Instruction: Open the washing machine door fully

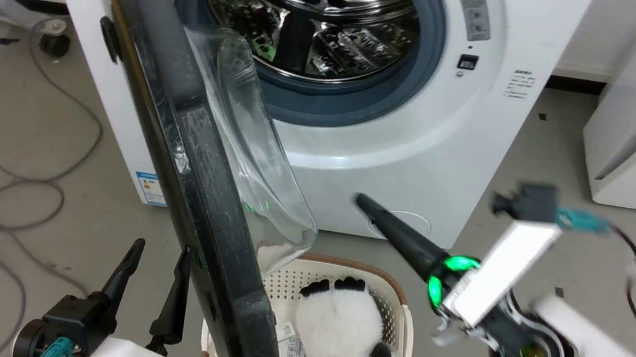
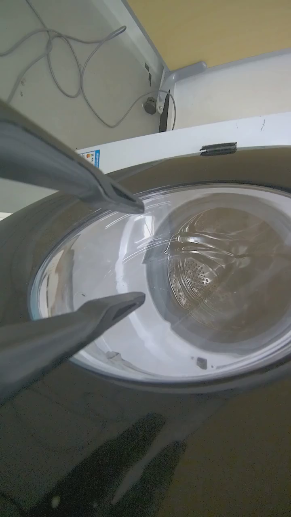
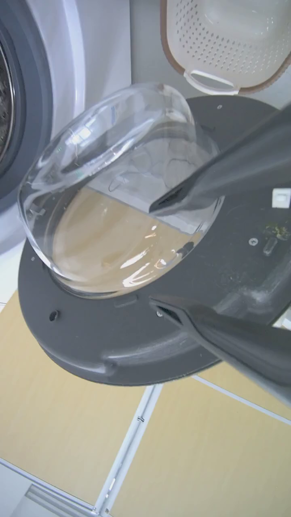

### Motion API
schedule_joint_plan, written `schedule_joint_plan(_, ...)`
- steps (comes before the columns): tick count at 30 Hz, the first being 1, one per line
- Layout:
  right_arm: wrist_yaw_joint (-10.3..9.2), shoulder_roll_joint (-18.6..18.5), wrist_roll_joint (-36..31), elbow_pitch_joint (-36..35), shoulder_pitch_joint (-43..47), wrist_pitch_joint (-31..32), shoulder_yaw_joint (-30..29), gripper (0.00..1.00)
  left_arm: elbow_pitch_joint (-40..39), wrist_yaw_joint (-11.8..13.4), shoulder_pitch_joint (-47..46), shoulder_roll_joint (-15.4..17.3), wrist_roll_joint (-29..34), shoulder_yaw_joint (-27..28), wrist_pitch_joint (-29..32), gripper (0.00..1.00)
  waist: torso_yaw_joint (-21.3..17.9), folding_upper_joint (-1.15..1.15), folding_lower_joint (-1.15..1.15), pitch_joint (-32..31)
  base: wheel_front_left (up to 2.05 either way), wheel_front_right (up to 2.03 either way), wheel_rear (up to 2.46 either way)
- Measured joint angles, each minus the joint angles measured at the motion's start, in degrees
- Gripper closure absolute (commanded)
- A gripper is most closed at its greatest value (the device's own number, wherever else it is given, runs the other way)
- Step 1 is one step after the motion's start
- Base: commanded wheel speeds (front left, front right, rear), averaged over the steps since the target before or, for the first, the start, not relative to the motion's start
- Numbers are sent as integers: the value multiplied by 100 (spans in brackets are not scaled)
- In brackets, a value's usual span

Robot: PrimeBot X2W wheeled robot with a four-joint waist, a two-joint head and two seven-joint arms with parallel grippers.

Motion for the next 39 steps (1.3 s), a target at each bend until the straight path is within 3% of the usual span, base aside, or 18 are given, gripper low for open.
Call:
schedule_joint_plan(4, 1, -207, -441, 412, 391, -1155, 74, 0, 11, 0, 6, 2, 2, 66, -1, 0, -72, 0, 0, -33, 0, 0, 0)
schedule_joint_plan(8, 1, -233, -955, 1255, 734, -1562, -8, 0, 34, 1, 59, 1, 4, 131, 0, 0, -123, 0, 0, -79, 0, 0, 0)
schedule_joint_plan(11, 1, -11, -1864, 2112, 1035, -1585, -929, 0, 35, 11, 122, 1, 10, 234, 0, 0, -182, 0, 0, -122, 0, 0, 0)
schedule_joint_plan(16, 1, 703, -4533, 2818, 1628, -1590, -3119, 0, 19, 34, 194, 2, 21, 335, -1, 0, -260, 0, 0, -171, 0, 0, 0)
schedule_joint_plan(19, 1, 1244, -6299, 2448, 2193, -1591, -4468, 0, 20, 34, 208, 9, 45, 399, -1, 0, -286, 0, 0, -192, 0, 0, 0)
schedule_joint_plan(22, 1, 1870, -7949, 1611, 2842, -1591, -5537, 0, 22, 34, 208, 23, 63, 442, 0, 0, -291, 0, 0, -195, 0, 0, 0)
schedule_joint_plan(26, 2, 2379, -9506, 323, 3523, -1591, -5980, 0, 21, 51, 207, 49, 153, 453, 0, 0, -266, 0, 0, -186, 0, 0, 0)
schedule_joint_plan(29, 2, 2417, -10120, -386, 3918, -1462, -5914, 0, 23, 49, 207, 58, 182, 456, -1, 0, -240, 0, 0, -182, 0, 0, 0)
schedule_joint_plan(32, 2, 2424, -10281, -824, 4303, -1244, -5777, 0, 23, 49, 206, 60, 214, 460, 0, 0, -216, 0, 0, -168, 0, 0, 0)
schedule_joint_plan(39, 2, 2428, -10434, -984, 4772, -985, -5639, 0, 30, 48, 205, 63, 282, 474, 0, 0, -208, 0, 1, -132, 0, 0, 0)
